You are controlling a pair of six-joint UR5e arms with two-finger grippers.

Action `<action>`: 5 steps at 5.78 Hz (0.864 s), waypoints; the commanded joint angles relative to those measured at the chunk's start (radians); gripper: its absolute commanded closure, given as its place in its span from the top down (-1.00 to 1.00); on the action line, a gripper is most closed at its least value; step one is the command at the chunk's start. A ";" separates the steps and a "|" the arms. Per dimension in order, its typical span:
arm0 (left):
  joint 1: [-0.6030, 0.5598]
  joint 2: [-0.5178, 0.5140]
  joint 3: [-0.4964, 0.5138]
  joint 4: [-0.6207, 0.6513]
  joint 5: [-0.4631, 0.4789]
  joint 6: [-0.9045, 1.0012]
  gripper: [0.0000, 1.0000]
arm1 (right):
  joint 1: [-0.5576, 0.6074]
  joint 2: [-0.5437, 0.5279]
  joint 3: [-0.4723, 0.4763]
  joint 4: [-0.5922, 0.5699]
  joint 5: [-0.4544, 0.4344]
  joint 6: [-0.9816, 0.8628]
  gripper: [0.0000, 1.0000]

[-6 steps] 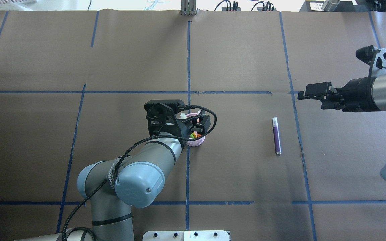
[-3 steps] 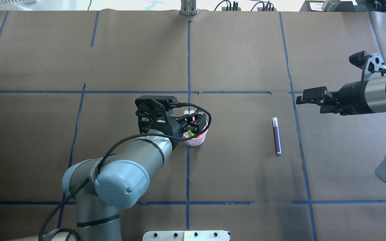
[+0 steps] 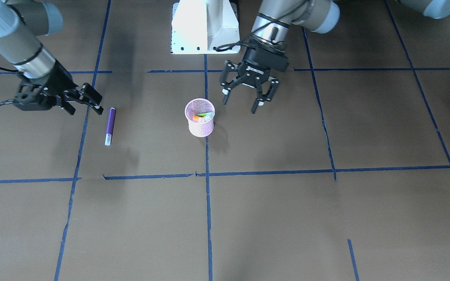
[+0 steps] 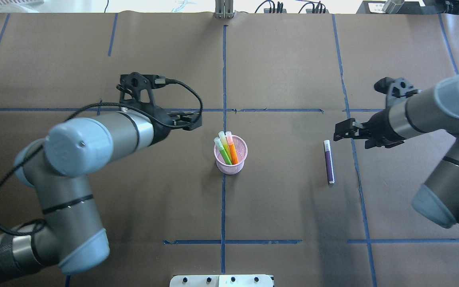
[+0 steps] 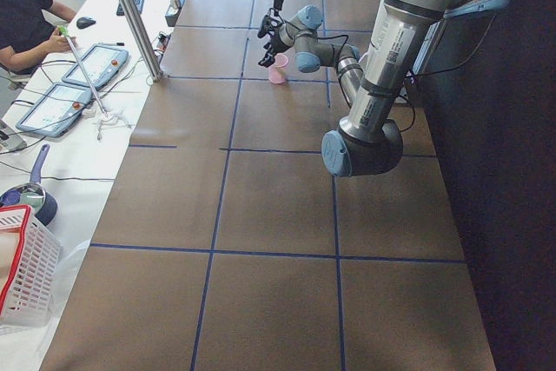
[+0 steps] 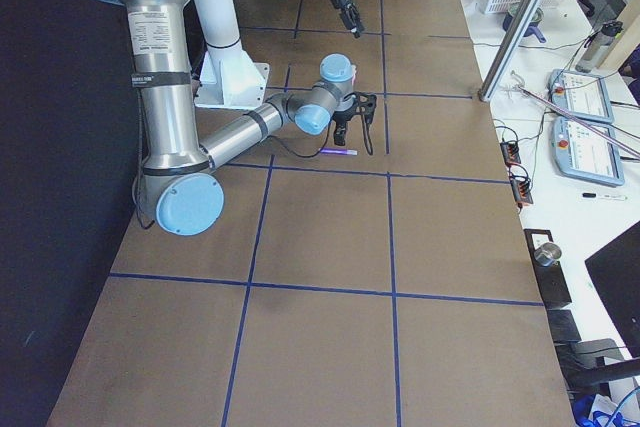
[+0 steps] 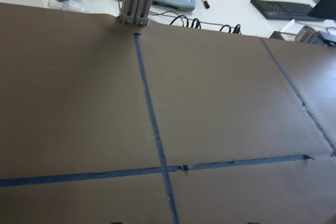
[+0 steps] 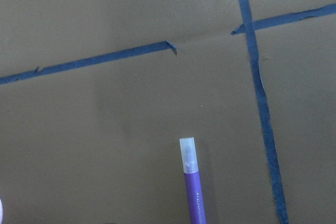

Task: Collect pens into pen holder
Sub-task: 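Withdraw the left gripper while the right gripper grasps the purple marker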

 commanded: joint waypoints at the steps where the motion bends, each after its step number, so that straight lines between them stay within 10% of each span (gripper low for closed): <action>1: -0.065 0.144 -0.061 -0.003 -0.074 0.114 0.76 | -0.042 0.122 -0.072 -0.262 -0.005 -0.182 0.97; 5: -0.062 0.163 -0.061 -0.001 -0.080 0.118 0.80 | -0.061 0.154 -0.211 -0.155 0.030 -0.165 0.84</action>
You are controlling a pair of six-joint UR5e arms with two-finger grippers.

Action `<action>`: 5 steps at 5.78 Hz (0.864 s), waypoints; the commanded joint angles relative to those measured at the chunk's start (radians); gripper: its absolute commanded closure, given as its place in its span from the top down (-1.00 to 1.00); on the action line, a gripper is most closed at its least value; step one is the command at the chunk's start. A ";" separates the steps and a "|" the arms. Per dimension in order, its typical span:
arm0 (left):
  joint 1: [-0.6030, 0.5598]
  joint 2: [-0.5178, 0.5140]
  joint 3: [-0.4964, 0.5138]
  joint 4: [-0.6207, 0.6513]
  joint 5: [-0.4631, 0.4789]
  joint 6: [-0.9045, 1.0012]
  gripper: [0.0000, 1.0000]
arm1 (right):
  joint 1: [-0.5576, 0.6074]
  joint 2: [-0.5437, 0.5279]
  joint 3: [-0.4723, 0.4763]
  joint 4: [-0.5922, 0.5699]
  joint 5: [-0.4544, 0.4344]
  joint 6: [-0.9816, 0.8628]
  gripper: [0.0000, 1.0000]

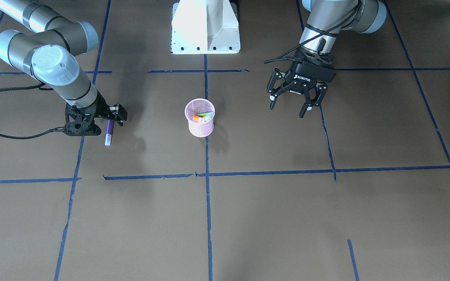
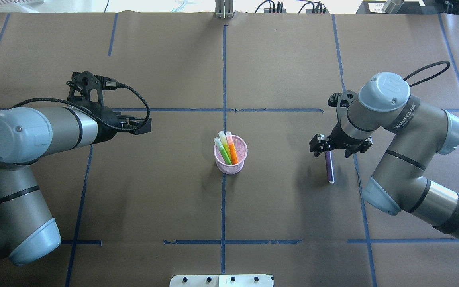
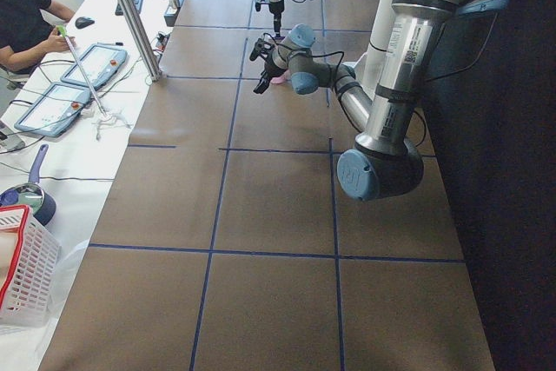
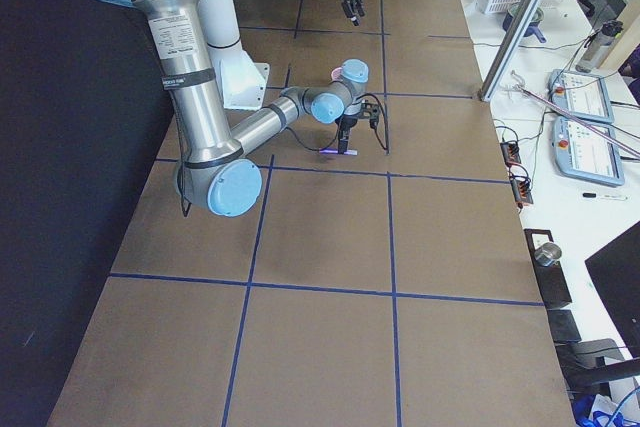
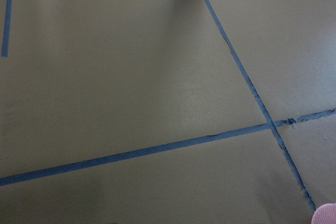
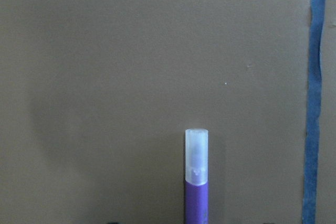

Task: Collect pens into pen holder
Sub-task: 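Withdraw the left gripper while the right gripper grasps the purple marker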

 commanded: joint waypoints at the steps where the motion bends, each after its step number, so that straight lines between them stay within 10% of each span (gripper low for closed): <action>1: 0.002 -0.002 0.001 0.002 0.002 -0.001 0.80 | 0.002 0.004 -0.024 0.001 0.055 0.004 0.75; 5: 0.001 0.001 -0.002 0.000 0.002 -0.002 0.83 | 0.001 0.005 -0.054 0.003 0.072 0.002 0.52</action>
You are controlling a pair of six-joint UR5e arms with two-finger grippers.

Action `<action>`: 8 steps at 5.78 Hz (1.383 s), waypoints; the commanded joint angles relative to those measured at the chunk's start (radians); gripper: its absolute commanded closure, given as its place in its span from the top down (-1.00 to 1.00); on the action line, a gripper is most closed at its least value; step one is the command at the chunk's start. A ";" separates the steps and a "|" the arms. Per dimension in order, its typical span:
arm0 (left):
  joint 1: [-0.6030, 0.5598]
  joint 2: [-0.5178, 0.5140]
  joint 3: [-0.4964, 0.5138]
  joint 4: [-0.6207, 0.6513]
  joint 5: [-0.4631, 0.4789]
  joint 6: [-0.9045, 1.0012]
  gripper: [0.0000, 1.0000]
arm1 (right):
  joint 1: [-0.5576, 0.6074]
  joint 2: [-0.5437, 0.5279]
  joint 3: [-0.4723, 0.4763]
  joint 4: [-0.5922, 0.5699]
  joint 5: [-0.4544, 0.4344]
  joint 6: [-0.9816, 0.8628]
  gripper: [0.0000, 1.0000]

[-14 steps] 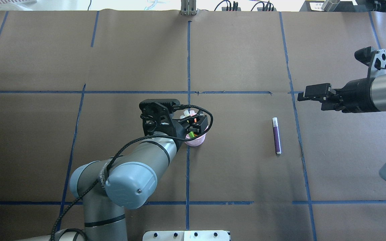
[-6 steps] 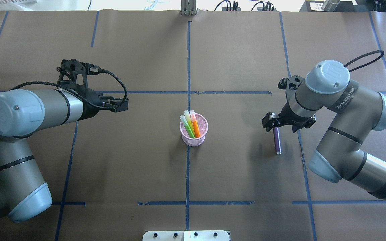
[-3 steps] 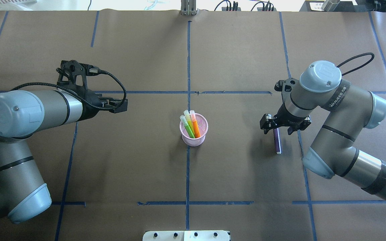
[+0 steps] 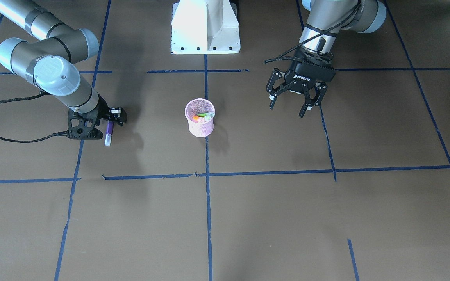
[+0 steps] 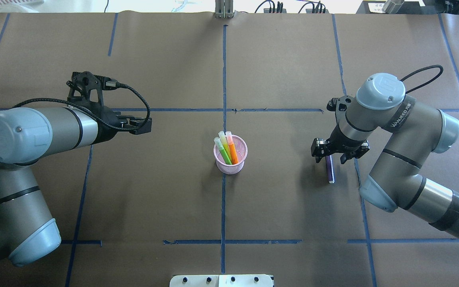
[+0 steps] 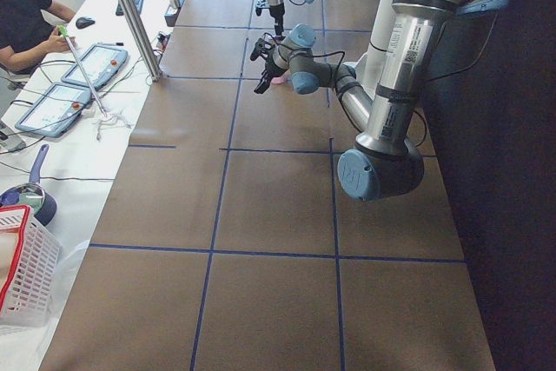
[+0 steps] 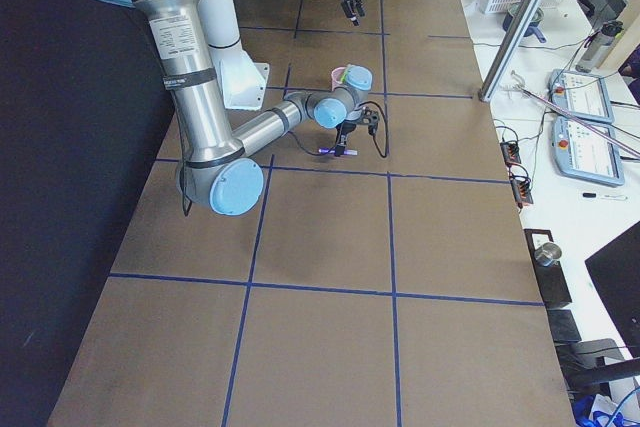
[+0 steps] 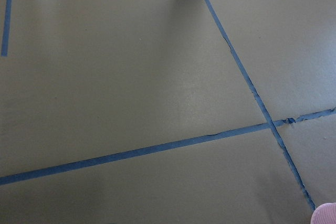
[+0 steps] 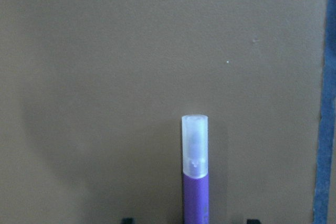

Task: Collect pens into pen holder
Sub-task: 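Withdraw the left gripper while the right gripper grasps the purple marker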

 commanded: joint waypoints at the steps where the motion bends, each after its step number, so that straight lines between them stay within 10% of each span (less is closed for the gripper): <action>1: 0.000 0.002 -0.003 -0.001 0.002 -0.002 0.84 | -0.001 0.004 -0.017 0.000 0.008 -0.001 0.51; 4: 0.000 0.002 -0.003 -0.001 0.002 -0.002 0.86 | -0.003 0.027 -0.041 0.000 0.011 0.002 0.24; 6: 0.000 0.002 -0.004 -0.001 0.002 -0.002 0.86 | 0.000 0.032 -0.043 0.000 0.047 0.000 -0.96; 8: 0.000 0.004 -0.004 -0.001 0.002 -0.002 0.87 | 0.002 0.033 -0.040 0.002 0.051 -0.001 -1.00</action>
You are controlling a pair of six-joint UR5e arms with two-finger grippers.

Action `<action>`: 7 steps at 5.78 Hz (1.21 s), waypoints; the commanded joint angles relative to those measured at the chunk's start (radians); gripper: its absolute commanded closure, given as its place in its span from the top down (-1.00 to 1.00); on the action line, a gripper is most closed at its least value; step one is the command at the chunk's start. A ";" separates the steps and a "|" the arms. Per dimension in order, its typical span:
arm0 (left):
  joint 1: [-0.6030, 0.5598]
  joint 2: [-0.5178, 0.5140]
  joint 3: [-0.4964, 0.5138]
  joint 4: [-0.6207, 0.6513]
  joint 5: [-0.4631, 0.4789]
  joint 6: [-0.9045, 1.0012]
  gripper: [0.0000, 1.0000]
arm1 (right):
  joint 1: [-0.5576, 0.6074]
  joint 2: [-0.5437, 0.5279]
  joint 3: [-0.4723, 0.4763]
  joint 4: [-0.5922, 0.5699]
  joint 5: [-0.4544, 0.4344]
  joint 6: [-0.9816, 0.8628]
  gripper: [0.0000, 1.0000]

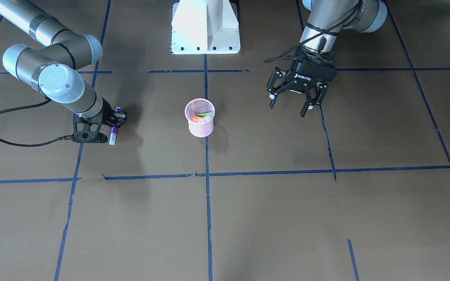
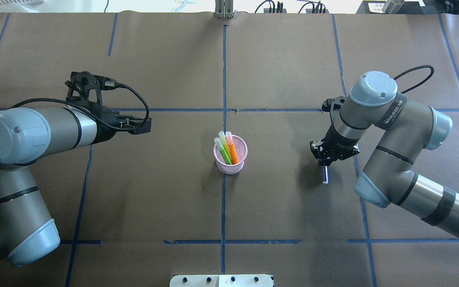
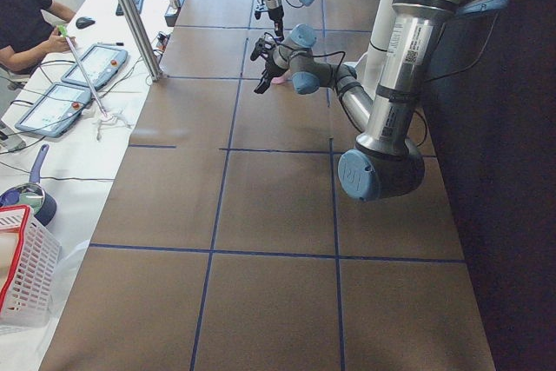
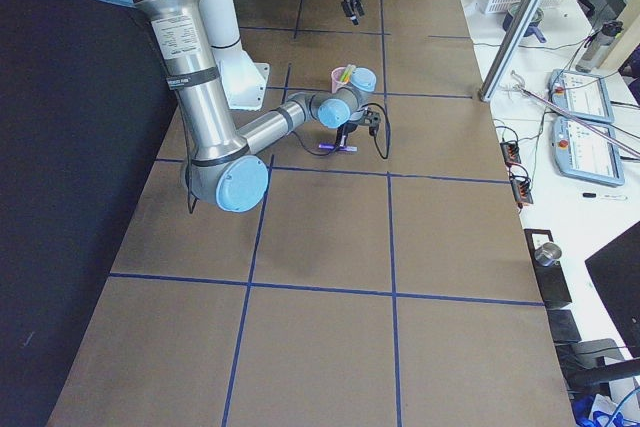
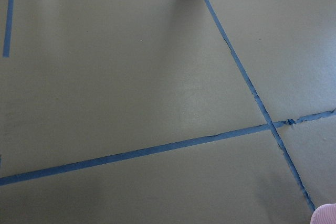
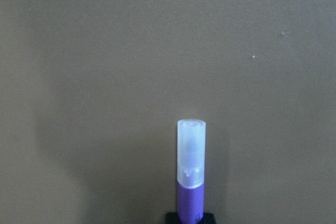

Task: Collect pens into pen holder
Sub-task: 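Withdraw the left gripper while the right gripper grasps the purple marker, then carry the purple marker with the right gripper and drop it into the cup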

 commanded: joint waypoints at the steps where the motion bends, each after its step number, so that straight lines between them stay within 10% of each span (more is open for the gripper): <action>1: 0.000 0.000 0.000 0.002 0.000 0.000 0.87 | 0.010 0.028 0.029 0.000 0.004 0.015 -1.00; 3: 0.000 0.000 -0.003 0.002 0.002 0.000 0.87 | -0.039 0.085 0.168 0.003 -0.140 0.285 -1.00; 7: 0.000 0.000 -0.002 0.000 0.003 -0.002 0.87 | -0.348 0.177 0.316 0.000 -0.972 0.598 -1.00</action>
